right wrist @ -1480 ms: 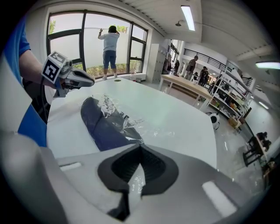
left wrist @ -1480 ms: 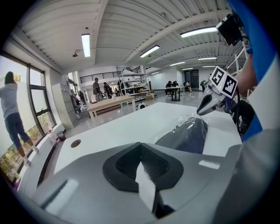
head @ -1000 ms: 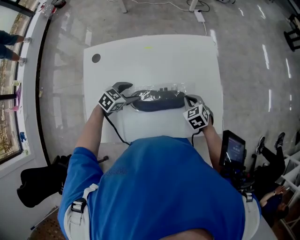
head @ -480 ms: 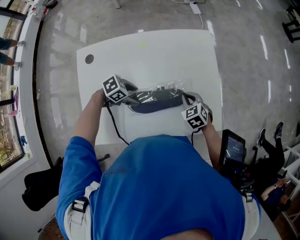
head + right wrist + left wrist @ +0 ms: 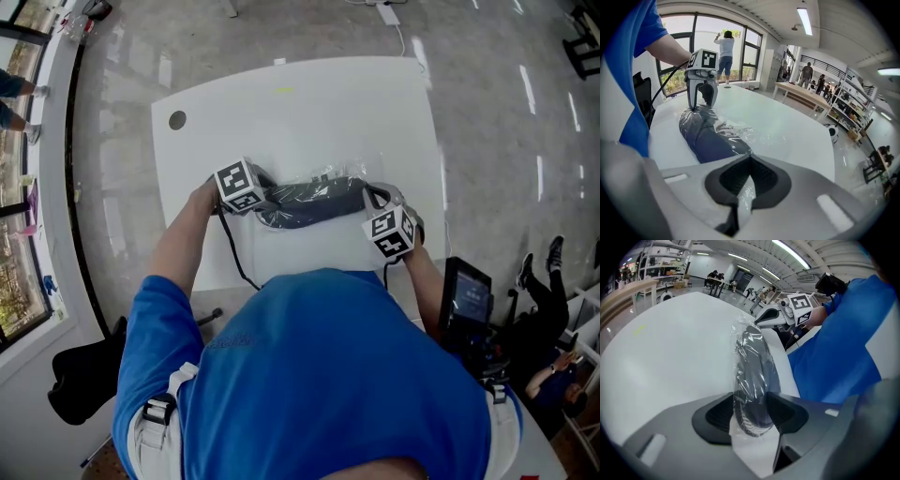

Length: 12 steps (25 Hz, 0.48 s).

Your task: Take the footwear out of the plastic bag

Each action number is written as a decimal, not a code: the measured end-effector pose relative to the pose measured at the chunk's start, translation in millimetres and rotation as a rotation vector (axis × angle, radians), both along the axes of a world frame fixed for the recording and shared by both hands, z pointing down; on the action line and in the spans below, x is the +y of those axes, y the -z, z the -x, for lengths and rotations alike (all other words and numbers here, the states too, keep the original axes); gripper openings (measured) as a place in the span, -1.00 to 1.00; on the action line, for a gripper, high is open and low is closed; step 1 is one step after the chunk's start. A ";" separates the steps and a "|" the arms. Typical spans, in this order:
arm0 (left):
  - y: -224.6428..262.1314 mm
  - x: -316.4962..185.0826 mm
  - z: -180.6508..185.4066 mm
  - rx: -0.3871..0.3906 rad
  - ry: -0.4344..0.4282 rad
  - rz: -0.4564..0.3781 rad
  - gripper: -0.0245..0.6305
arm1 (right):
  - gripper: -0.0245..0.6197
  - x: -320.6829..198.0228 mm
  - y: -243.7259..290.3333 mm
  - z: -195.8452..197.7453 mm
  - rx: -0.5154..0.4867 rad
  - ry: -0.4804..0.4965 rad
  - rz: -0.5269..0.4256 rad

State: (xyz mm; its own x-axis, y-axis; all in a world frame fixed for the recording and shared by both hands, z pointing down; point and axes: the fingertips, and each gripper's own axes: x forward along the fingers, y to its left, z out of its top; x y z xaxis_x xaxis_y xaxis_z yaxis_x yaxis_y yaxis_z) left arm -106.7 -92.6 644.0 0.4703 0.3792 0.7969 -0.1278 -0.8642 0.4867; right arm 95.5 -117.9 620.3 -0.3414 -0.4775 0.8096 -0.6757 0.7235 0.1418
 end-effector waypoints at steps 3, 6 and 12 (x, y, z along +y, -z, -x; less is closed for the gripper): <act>5.1 -0.3 -3.5 -0.001 0.005 -0.087 -0.24 | -0.91 2.0 1.5 -5.4 -0.021 -0.014 -0.007; 16.7 -6.9 -5.6 -0.004 -0.006 -0.242 -0.26 | -0.91 4.3 3.9 -6.3 -0.043 -0.010 -0.019; 42.0 -7.9 -7.3 -0.038 -0.077 -0.532 -0.32 | -0.91 10.2 8.1 -7.4 -0.129 0.025 -0.025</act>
State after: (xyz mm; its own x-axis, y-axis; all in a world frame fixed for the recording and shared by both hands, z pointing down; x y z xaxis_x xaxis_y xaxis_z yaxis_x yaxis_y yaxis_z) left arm -99.4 -100.5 602.0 0.4238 -0.0487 0.9044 -0.0629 -0.9977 -0.0243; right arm 102.9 -107.6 612.2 -0.4542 -0.4874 0.7458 -0.6713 0.7375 0.0732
